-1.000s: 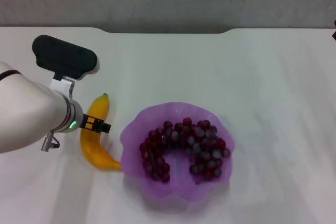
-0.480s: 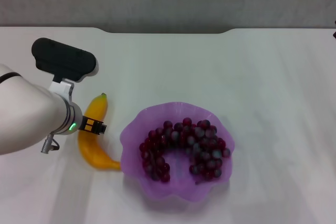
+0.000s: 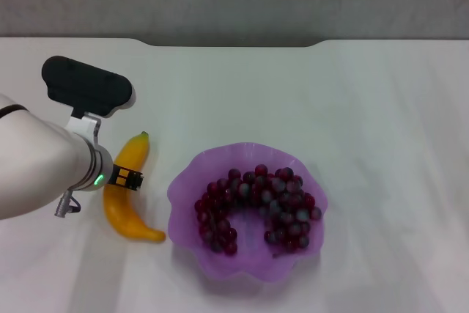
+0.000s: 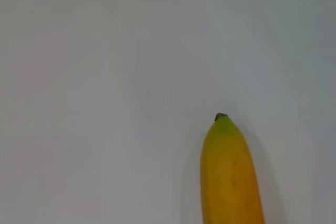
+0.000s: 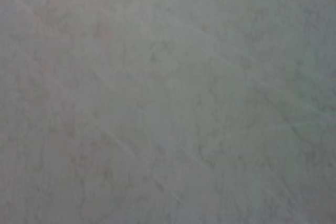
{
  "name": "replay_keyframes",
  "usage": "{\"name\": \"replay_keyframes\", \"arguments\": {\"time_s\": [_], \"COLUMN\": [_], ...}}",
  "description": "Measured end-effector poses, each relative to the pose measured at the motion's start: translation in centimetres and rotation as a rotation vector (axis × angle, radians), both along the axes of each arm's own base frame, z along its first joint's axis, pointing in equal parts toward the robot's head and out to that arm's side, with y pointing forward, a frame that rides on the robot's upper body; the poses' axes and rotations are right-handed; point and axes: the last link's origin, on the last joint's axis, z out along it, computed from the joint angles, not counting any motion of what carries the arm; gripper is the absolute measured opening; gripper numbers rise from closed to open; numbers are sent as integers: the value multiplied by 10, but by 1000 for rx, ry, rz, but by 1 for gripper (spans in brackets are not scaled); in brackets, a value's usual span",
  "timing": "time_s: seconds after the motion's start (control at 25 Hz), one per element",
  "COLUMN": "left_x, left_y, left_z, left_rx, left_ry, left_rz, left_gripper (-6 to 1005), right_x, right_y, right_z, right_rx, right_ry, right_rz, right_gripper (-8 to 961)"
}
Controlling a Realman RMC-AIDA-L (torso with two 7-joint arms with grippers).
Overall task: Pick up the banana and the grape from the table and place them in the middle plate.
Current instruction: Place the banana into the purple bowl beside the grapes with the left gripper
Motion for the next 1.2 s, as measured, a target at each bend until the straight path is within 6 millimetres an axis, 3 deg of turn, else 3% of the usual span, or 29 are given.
{"name": "replay_keyframes", "arguments": {"time_s": [0.12, 0.44, 1.0, 1.2], "left_x": [4, 44, 103, 112], "left_y": [1, 4, -24, -35], "left_z": [1, 28, 74, 82], "left_rx": [-1, 19, 9, 2], "left_ry": [0, -10, 26, 33], "left_rz": [-8, -116, -255, -278], "left_gripper": [505, 500, 497, 497], "right_x": [0, 2, 7, 9], "right_y": [0, -1, -4, -4], "right_z": [0, -1, -4, -5], "right_rx": [-1, -4, -23, -26], "right_ry": [-1, -2, -14, -18], "right_rz": [0, -7, -23, -28], "right_gripper": [904, 904, 903, 904]}}
